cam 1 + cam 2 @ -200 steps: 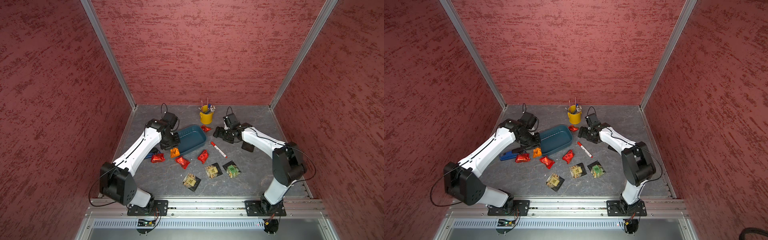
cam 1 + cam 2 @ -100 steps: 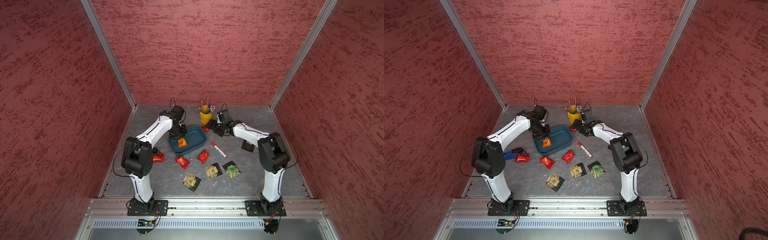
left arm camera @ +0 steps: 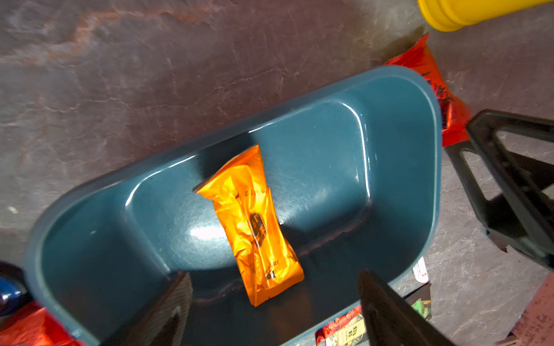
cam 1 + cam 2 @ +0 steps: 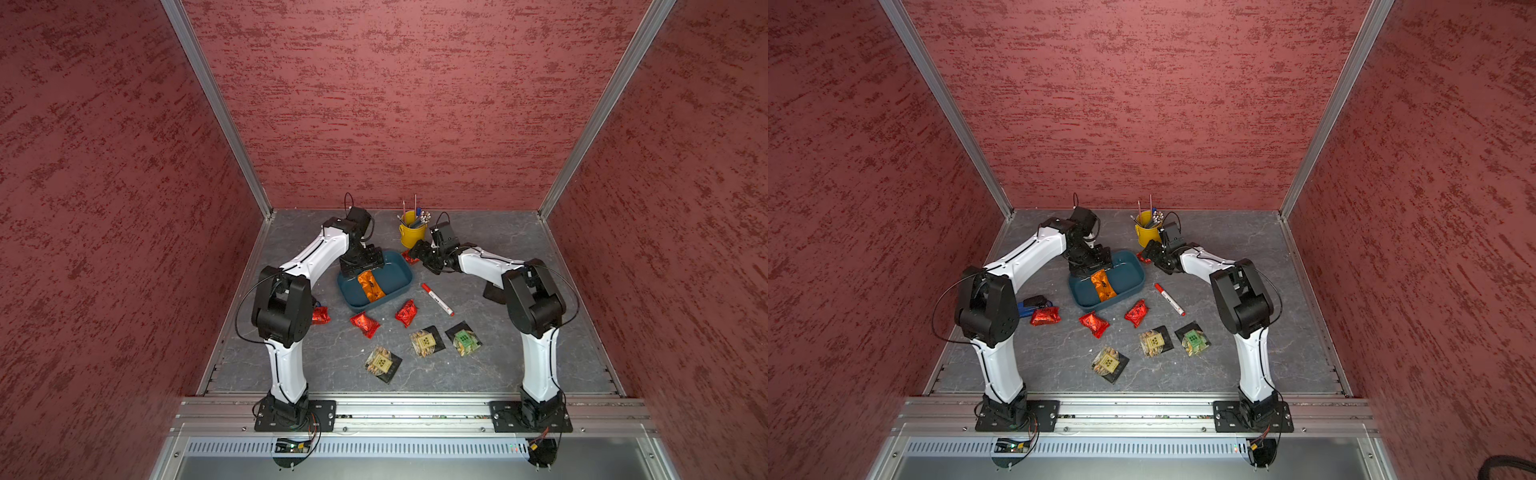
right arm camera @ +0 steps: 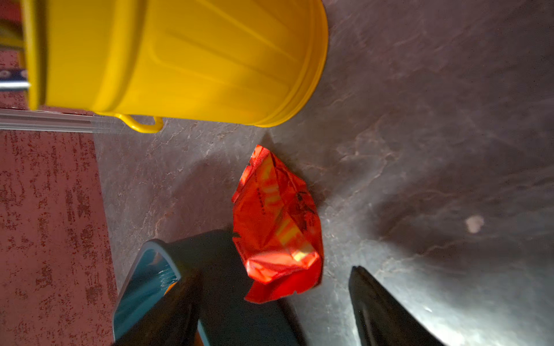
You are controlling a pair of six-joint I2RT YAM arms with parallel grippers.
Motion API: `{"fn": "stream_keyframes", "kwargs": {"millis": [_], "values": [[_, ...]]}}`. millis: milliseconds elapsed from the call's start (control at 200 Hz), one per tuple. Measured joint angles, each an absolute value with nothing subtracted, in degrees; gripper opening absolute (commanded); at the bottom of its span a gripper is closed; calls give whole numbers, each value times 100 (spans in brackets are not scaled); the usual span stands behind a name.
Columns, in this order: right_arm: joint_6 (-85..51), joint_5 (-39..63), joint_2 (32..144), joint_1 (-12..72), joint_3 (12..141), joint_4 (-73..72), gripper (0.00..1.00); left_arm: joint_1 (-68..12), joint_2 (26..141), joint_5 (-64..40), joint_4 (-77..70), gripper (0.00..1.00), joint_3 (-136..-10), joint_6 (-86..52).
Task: Put the tea bags into the storage box
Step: Place the tea bag in the storage box, then pick up the tea bag from the center of the board.
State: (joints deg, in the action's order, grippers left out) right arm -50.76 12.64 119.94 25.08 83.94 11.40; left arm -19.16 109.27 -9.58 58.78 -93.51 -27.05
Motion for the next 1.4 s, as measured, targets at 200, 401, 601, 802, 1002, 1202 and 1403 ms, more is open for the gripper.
{"fn": "stream_keyframes", "kwargs": {"millis": [200,401,601,802,1002,1202,1403], "values": [[-5116,1264,12169,2508,8407,950,67,-1660,10186,-860,5942,99,-9024,-2626],[-5116,1275,12324,2508,8438,781,60,-1354,9524,-843,5964,99,-8263,-2580],[-5039,1275,12324,2504,8438,611,44,-1079,9118,-753,6095,99,-7516,-2519],[-4991,1275,12324,2504,8414,530,29,-792,8709,-683,6259,98,-7002,-2502],[-4969,1273,12250,2502,8189,362,19,-735,8331,-593,6396,99,-6825,-2499],[-4943,1253,11839,2504,7623,298,19,-690,8141,-565,6549,99,-6602,-2502],[-4831,1153,11076,2504,6956,346,18,-676,7955,-510,6635,99,-6431,-2512]]}}
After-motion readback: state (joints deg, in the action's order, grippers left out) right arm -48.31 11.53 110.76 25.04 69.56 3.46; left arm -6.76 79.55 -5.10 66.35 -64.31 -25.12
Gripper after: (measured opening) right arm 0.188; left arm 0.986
